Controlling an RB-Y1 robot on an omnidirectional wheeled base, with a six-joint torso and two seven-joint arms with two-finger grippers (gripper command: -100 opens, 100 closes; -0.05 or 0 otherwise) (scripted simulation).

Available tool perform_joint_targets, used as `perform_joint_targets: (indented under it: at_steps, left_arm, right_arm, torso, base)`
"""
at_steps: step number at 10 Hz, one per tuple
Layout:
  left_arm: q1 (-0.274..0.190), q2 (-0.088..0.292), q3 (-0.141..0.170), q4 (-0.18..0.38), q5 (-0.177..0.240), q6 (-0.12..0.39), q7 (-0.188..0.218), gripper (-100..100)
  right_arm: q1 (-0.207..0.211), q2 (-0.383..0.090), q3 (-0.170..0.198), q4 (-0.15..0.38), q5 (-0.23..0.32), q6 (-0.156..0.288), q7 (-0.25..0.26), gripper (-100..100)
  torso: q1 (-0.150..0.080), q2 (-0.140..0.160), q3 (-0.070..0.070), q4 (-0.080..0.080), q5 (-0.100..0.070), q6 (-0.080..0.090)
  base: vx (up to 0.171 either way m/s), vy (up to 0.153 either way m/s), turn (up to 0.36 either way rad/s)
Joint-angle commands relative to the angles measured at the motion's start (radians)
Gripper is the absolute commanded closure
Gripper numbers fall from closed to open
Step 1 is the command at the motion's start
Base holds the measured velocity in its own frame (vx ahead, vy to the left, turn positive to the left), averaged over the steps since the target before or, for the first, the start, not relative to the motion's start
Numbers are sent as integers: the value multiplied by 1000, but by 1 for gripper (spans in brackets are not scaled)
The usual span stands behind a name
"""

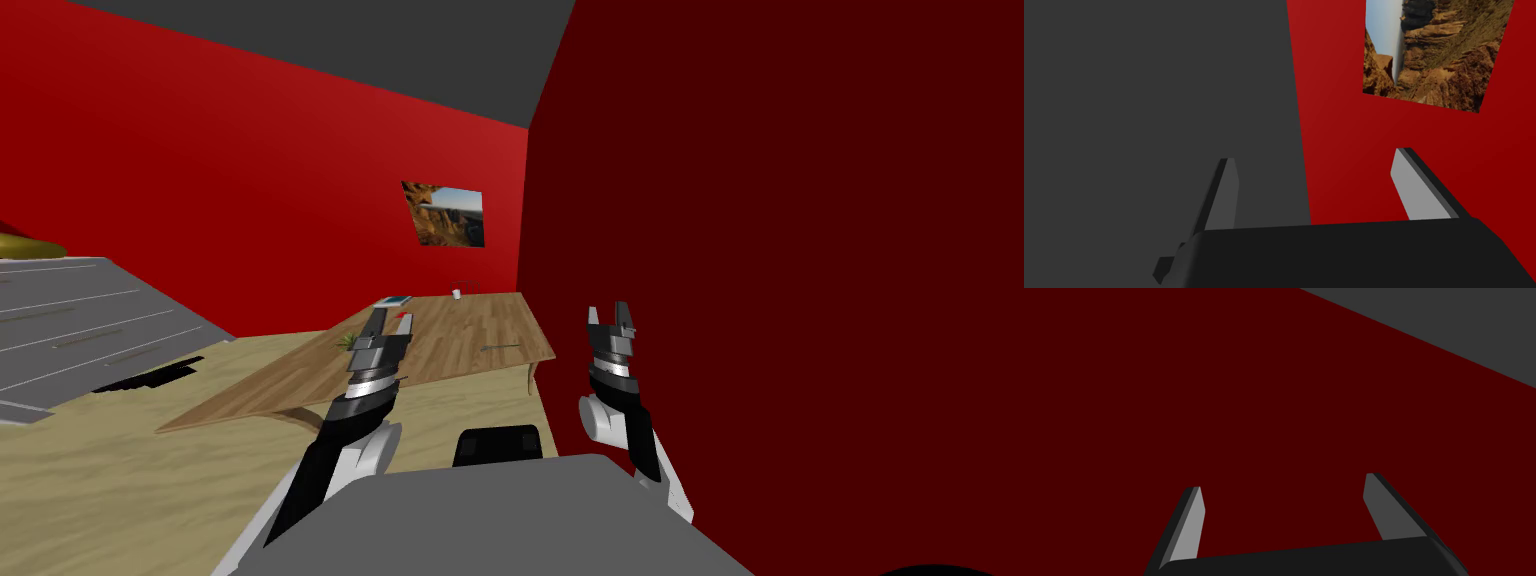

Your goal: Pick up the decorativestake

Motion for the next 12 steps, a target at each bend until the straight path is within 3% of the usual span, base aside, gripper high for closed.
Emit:
perform_joint_targets:
  at_steps: [1,6,7,9,10,12]
  left_arm:
    - [-4,20,2,9,11,22,32,-100]
    - [-23,88,8,56,63,133,164,-100]
    - [-23,88,8,56,63,133,172,-100]
    - [-36,121,11,86,93,199,238,-100]
    - [-36,121,11,86,93,199,249,-100]
    - [-53,156,13,123,128,274,317,-100]
  right_arm:
    - [0,0,0,0,0,0,0,0]
    - [0,0,0,0,0,0,0,0]
    - [0,0,0,0,0,0,0,0]
    - [0,0,0,0,0,0,0,0]
    - [0,0,0,0,0,0,0,0]
    - [0,0,0,0,0,0,0,0]
  torso:
    - [0,0,0,0,0,0]
    - [4,3,2,1,1,1]
    - [4,2,1,1,1,0]
    - [2,1,0,0,1,0]
    - [3,0,0,0,1,0]
    - [2,1,0,0,1,0]
  base:
    - [18,-2,-86]
    - [-29,45,-216]
    - [-15,32,-32]
    - [-11,34,-203]
    - [-16,34,-124]
    - [-19,33,-288]
